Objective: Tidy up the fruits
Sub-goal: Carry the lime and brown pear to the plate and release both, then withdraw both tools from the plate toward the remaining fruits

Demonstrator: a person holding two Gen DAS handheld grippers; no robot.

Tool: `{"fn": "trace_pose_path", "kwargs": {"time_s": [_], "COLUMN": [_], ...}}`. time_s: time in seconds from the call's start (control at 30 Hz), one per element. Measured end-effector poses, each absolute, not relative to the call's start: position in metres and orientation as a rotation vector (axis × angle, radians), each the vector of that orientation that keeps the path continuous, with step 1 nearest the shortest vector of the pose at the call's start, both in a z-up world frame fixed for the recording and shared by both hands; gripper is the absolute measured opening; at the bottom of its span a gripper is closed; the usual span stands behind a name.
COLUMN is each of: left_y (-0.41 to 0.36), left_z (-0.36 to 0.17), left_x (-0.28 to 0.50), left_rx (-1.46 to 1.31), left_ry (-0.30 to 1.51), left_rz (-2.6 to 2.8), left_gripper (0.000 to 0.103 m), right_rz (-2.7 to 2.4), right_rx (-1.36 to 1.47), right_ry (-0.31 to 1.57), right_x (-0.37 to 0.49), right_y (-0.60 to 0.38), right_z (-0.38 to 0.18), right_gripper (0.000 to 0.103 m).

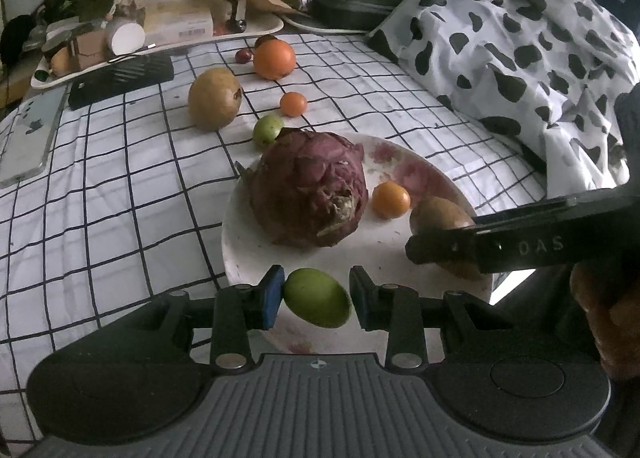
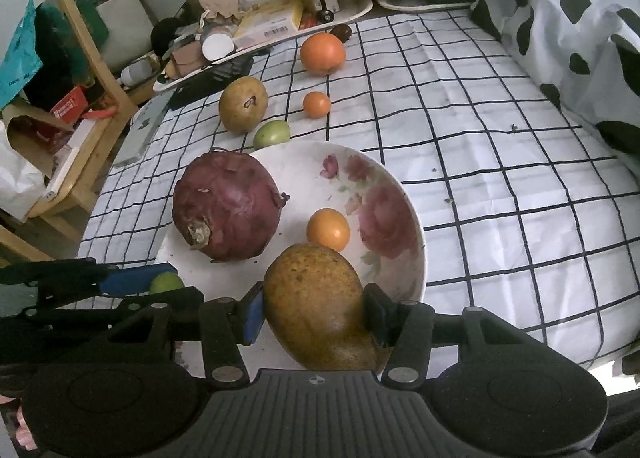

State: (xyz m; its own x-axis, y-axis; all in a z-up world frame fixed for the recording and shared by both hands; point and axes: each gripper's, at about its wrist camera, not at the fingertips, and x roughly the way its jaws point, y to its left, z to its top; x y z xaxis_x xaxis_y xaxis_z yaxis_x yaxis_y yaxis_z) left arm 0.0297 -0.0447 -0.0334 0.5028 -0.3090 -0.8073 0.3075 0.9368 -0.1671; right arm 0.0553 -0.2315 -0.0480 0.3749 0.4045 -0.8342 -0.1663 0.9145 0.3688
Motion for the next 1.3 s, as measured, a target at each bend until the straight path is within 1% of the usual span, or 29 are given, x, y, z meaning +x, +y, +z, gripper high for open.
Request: {"fn": "trace_pose_path", "kwargs": {"time_s": [0.07,0.13,0.17,0.2,0.23,0.27,0.3,0.73,0.8,0.9,1.1,1.3], "left_y": [-0.045,-0.045,-0.046,-0.046,-0.046,-0.046,-0.046,-0.044,-0.043,-0.041,-0.035,-0.032], "left_z": [-0.033,-0.032,-0.032,-0.031,-0.03,-0.03,-0.03,-0.025,-0.023,-0.018,-0.011,-0.005], "left_x": [0.031,0.031,0.031,0.031,0.031,0.03,0.03,0.028,0.028,0.027,0.029,0.033], "left_rx": [-0.001,0.001,0.004,0.007,0.012,0.016,0.017,0.013,0.009,0.0,-0.027,0.002], "left_ry": [0.971,0.966,0.962,0.956,0.95,0.946,0.945,0.918,0.906,0.879,0.838,0.8], "left_rz": [-0.363,-0.35,-0.345,-0.339,-0.334,-0.332,-0.332,-0.341,-0.339,-0.334,-0.312,-0.297], "left_gripper": [0.043,0.059,0.063,0.069,0.07,0.07,0.07,0.07,0.07,0.07,0.07,0.07], "right_rz": [0.371,0.373,0.379,0.381,0.382,0.383,0.384,0.319,0.303,0.273,0.226,0.183], "right_rx": [0.235,0.232,0.24,0.247,0.251,0.255,0.26,0.241,0.225,0.206,0.207,0.179], "right_ry": [1.132,1.13,1.12,1.1,1.076,1.053,1.041,0.979,0.965,0.942,0.926,0.913], "right_x": [0.055,0.055,0.055,0.054,0.053,0.052,0.052,0.053,0.053,0.053,0.057,0.062], "right_y": [-0.231,-0.231,-0.231,-0.232,-0.234,-0.235,-0.236,-0.241,-0.241,-0.242,-0.248,-0.245], "right_z": [-0.048,-0.048,-0.046,-0.044,-0.04,-0.037,-0.035,-0.029,-0.028,-0.026,-0.026,-0.029], "right_gripper": [0.055,0.056,0.062,0.075,0.081,0.087,0.088,0.09,0.098,0.103,0.103,0.103]}}
